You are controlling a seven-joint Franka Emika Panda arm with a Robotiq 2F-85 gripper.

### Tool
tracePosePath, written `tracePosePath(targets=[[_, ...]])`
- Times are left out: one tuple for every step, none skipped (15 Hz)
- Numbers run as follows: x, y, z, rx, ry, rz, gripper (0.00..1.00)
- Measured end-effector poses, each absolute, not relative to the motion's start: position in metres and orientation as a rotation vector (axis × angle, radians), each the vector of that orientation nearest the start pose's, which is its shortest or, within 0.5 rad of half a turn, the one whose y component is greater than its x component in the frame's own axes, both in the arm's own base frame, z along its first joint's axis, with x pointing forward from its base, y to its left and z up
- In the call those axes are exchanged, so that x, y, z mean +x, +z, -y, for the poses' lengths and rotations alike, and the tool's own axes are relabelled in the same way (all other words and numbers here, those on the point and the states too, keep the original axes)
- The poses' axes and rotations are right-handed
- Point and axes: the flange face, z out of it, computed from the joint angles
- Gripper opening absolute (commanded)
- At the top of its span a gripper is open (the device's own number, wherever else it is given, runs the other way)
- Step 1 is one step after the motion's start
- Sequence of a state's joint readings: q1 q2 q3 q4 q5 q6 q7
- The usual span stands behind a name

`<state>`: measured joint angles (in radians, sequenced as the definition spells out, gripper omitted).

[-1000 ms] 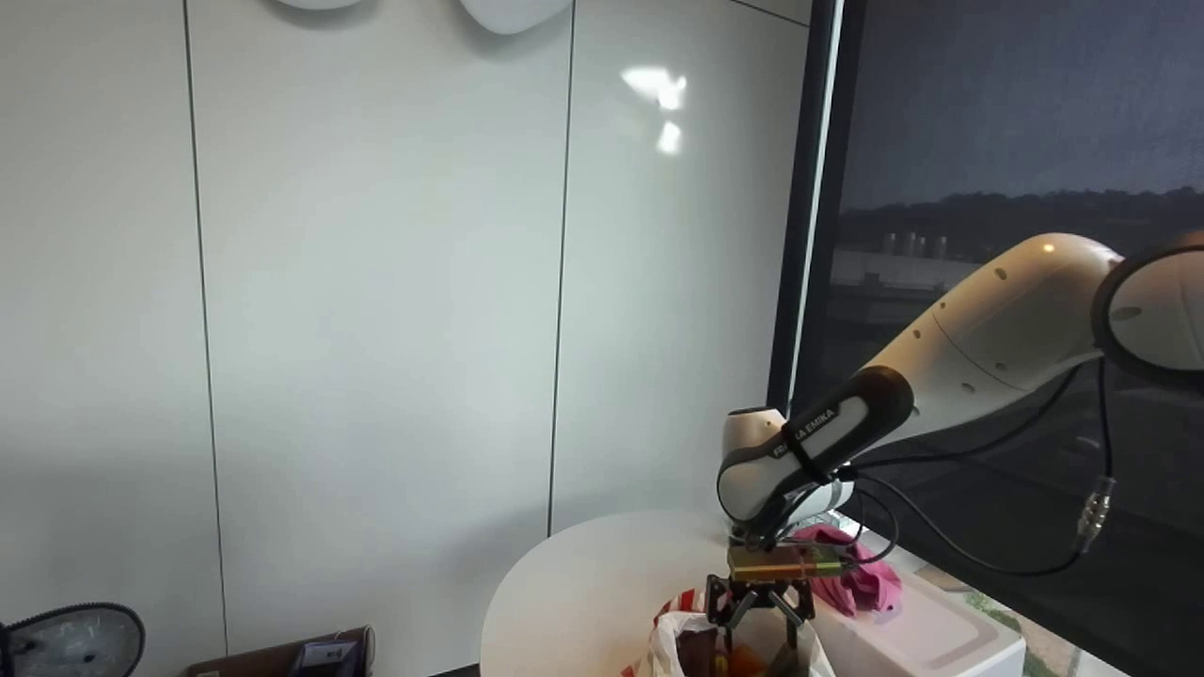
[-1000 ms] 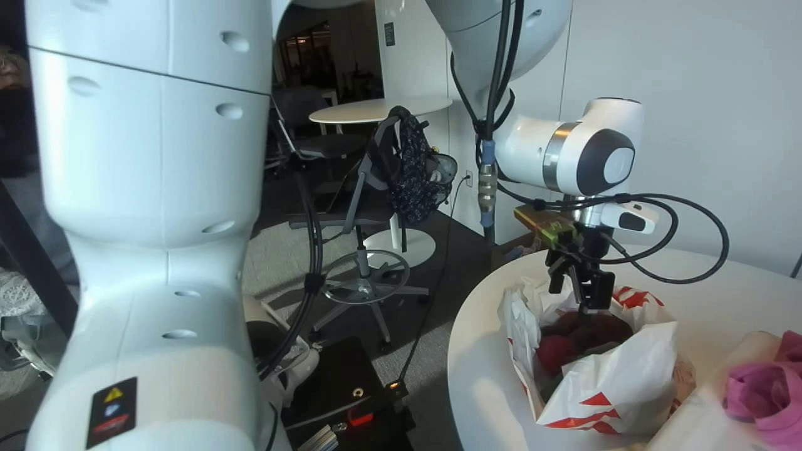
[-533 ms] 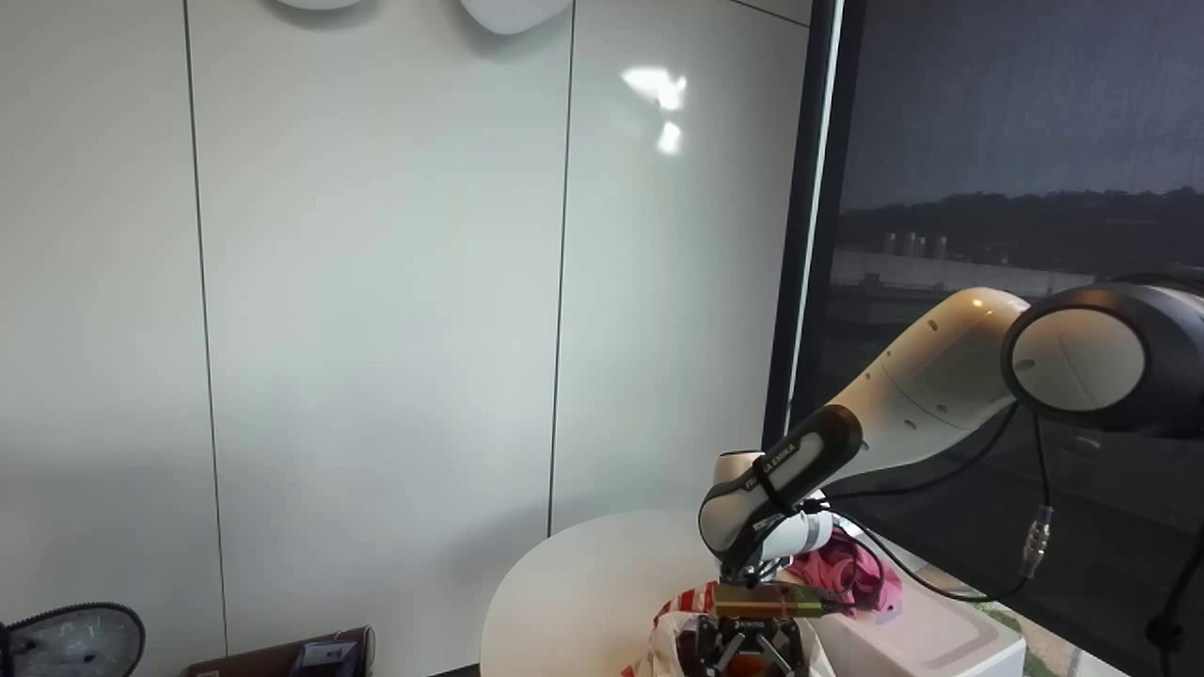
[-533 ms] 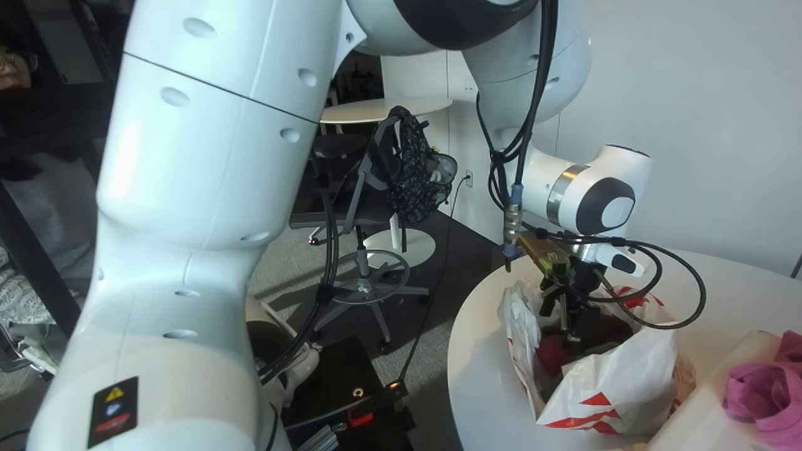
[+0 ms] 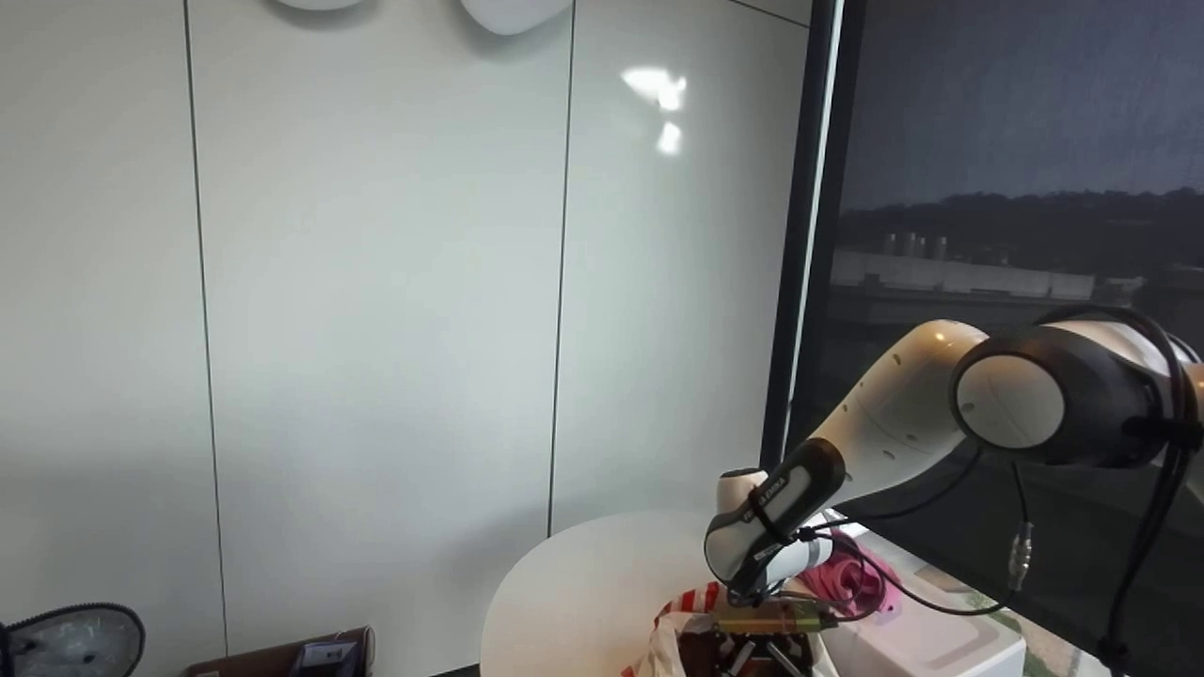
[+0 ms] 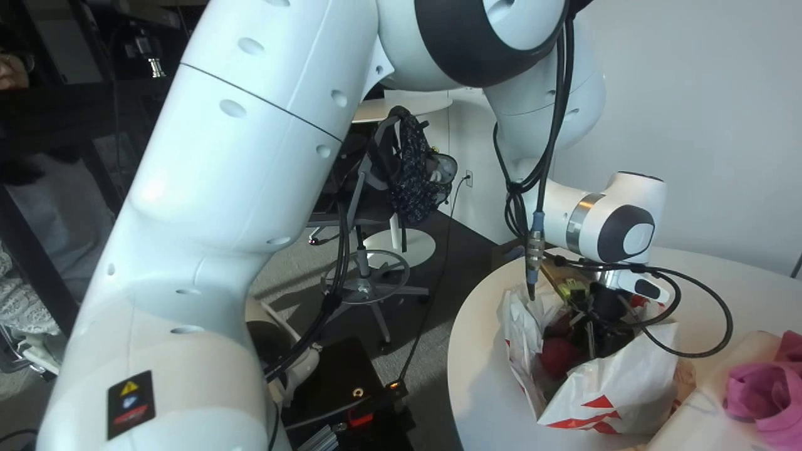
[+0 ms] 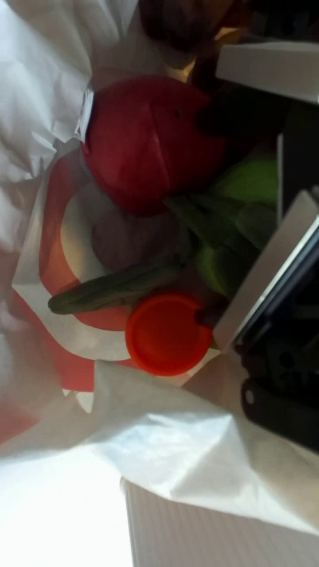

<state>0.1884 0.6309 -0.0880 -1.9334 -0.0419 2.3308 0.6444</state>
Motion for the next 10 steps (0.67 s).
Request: tracePosePath(targets=[[0.592, 0.136, -0.054, -3.184, 0.295, -0.848, 1.00], [0.593, 0.131, -0.049, -3.189, 0.284, -0.875, 1.00], [0.593, 0.125, -0.045, -3.197, 0.273, -0.894, 1.00], [0.594, 0.121, -0.042, -3.206, 0.267, -0.904, 0.75], [0.594, 0.115, -0.041, -3.212, 0.259, -0.911, 0.74], [0.595, 0.110, -0.040, -3.219, 0.254, -0.912, 0.68], [0.596, 0.108, -0.040, -3.223, 0.249, -0.912, 0.66], [0.598, 0.110, -0.040, -3.222, 0.239, -0.916, 0.65], [0.600, 0.111, -0.040, -3.220, 0.233, -0.918, 0.62], [0.601, 0.112, -0.041, -3.218, 0.229, -0.924, 0.62]])
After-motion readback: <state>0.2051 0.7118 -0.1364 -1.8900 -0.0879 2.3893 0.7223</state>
